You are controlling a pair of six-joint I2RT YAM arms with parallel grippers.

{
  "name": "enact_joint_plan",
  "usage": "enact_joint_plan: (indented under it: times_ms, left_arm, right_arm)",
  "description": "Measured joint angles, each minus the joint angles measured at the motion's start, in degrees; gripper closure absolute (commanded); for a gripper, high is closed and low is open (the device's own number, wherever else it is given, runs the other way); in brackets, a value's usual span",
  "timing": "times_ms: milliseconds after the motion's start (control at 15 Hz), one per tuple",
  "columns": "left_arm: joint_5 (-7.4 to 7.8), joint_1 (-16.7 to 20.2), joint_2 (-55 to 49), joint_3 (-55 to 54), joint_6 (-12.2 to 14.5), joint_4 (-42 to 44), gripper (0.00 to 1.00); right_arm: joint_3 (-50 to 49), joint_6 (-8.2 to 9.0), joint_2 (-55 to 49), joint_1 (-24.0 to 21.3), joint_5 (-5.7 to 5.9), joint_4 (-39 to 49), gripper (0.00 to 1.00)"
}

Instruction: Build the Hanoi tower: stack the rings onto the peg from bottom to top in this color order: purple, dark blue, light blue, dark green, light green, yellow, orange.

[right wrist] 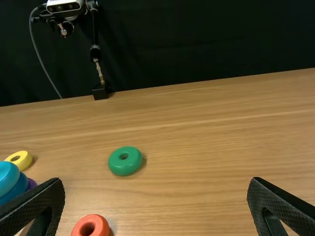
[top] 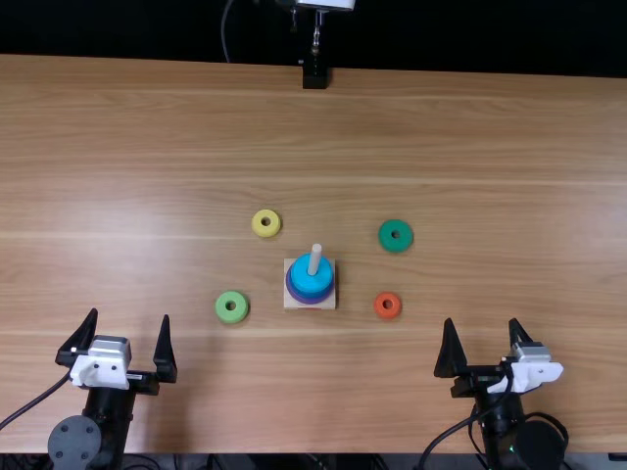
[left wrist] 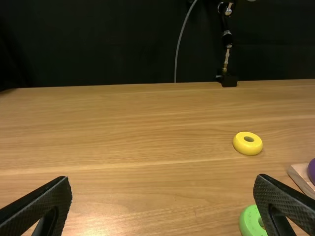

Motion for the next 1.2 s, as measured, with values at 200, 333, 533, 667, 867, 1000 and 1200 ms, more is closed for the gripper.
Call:
enact_joint_plan:
  times_ms: [200, 333, 533, 667, 867, 1000, 1200]
  left_arm:
    - [0.02, 0.0, 0.0, 0.0, 0.0, 0.0, 0.0]
    - [0.02, 0.0, 0.0, 0.0, 0.0, 0.0, 0.0]
    - [0.02, 0.0, 0.0, 0.0, 0.0, 0.0, 0.0]
    - [0.02, 0.0, 0.0, 0.0, 0.0, 0.0, 0.0]
    - [0.02, 0.0, 0.0, 0.0, 0.0, 0.0, 0.0]
    - [0.02, 0.0, 0.0, 0.0, 0.0, 0.0, 0.0]
    - [0.02, 0.0, 0.0, 0.0, 0.0, 0.0, 0.0]
  right_arm:
    - [10.0, -0.02, 2.3, 0.0, 0.02, 2.8, 0.0]
    - [21.2, 0.02, 14.1, 0.0, 0.02, 3.3, 0.0]
    - [30.0, 0.0, 25.5, 0.0, 1.66, 2.7, 0.0]
    - [34.9, -0.26, 35.8, 0.0, 2.08, 3.3, 0.0]
    - [39.2, -6.29, 51.9, 0.5, 1.49, 3.1, 0.0]
    - [42.9, -11.74, 61.9, 3.5, 1.42, 2.3, 0.0]
    - [48.4, -14.82, 71.7, 6.7, 0.92, -3.3, 0.0]
